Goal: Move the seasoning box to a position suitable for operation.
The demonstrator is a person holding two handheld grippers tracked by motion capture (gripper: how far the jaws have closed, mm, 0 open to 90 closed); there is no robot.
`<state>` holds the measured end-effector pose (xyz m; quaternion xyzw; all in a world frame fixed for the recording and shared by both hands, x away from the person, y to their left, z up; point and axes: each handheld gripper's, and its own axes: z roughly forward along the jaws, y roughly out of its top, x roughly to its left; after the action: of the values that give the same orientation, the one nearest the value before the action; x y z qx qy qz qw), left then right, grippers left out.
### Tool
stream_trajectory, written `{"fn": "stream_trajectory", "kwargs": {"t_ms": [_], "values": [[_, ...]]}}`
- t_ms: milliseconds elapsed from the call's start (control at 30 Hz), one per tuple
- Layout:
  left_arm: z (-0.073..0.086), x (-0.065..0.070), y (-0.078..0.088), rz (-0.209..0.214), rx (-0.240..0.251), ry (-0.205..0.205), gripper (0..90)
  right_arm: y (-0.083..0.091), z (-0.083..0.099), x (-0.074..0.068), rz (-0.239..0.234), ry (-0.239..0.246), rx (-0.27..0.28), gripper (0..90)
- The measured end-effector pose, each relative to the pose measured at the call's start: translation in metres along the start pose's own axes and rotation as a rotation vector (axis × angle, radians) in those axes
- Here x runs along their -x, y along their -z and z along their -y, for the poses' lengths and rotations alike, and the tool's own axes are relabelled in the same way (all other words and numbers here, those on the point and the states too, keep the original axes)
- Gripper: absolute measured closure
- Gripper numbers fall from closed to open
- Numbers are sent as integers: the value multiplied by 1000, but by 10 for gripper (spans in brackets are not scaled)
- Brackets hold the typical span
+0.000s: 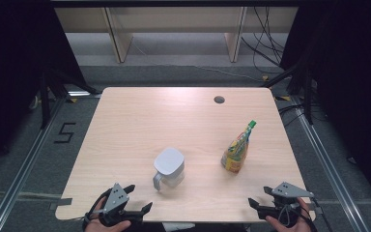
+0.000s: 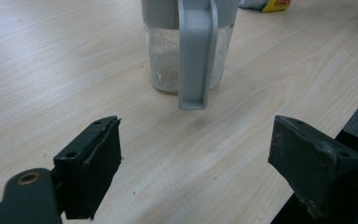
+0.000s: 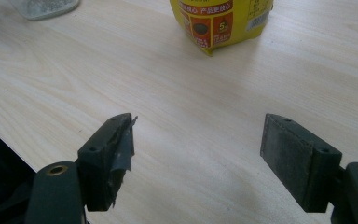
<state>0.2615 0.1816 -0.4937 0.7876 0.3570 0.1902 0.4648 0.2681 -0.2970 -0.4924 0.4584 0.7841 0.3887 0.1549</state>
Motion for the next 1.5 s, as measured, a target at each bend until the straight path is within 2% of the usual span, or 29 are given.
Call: {"fn": "stream_trajectory", "kwargs": {"t_ms": [33,167,267,300,367,400,500,567,600,667,800,833,867,933,1000,1033,1067,1100,1133,1200,1233,1267,1333,1467,1500], "values": [[-1,0,0,-2,-4,-6,164,-1,0,3,-3,33,10,269],[-4,1,-2,0,13,8,200,-1,0,3,-2,39,11,268],[-8,3,-8,-9,26,1,256,-1,0,2,-5,38,11,268],[-9,3,-11,-8,22,-8,265,-2,0,2,8,43,10,268],[-11,5,-16,0,13,-20,284,-2,-1,0,-11,27,5,268],[-12,6,-17,3,14,-20,289,-1,-1,1,-2,49,-1,267],[-15,6,-18,-6,17,-32,315,-2,-1,0,-4,50,0,266],[-16,5,-21,-12,28,-22,327,-2,-1,1,-4,55,-6,266],[-17,3,-21,-16,23,-51,339,-3,-2,1,-3,58,-8,265],[-19,2,-26,-28,32,-31,347,-3,-2,1,-2,59,-10,264],[-23,-1,-37,-33,26,-30,396,-3,-2,0,2,60,-7,264],[-24,-2,-40,-31,37,-44,423,-3,-2,0,3,62,-7,264],[-25,-1,-41,-43,24,-37,423,-3,-2,0,3,62,-7,264],[-27,-3,-44,-50,26,-62,477,-3,-2,0,-9,53,-19,264],[-29,-5,-46,-36,30,-80,491,-3,-2,0,-9,54,-19,264],[-30,-3,-48,-35,34,-65,513,-3,-2,0,-7,54,-18,264],[-30,-3,-50,-28,36,-65,556,-4,-2,-1,-9,55,-19,264],[-30,-2,-51,-28,33,-79,556,-4,-2,-1,-9,55,-19,264],[-31,-1,-52,-25,33,-74,576,-4,-2,0,-8,57,-20,264],[-33,-3,-52,-14,24,-109,613,-4,-2,-3,-10,27,-21,264],[-32,-2,-52,-24,25,-98,649,-4,-2,-1,-11,59,-12,264],[-32,-3,-52,-40,29,-110,664,-4,-2,-1,-16,63,-15,264],[-32,-8,-51,-28,27,-80,669,-4,-2,-1,-13,61,-13,264],[-31,-14,-50,-42,32,-73,674,-3,-2,0,-11,65,-22,264],[-32,-15,-51,-48,28,-82,673,-4,-2,0,-11,65,-17,264]]}}
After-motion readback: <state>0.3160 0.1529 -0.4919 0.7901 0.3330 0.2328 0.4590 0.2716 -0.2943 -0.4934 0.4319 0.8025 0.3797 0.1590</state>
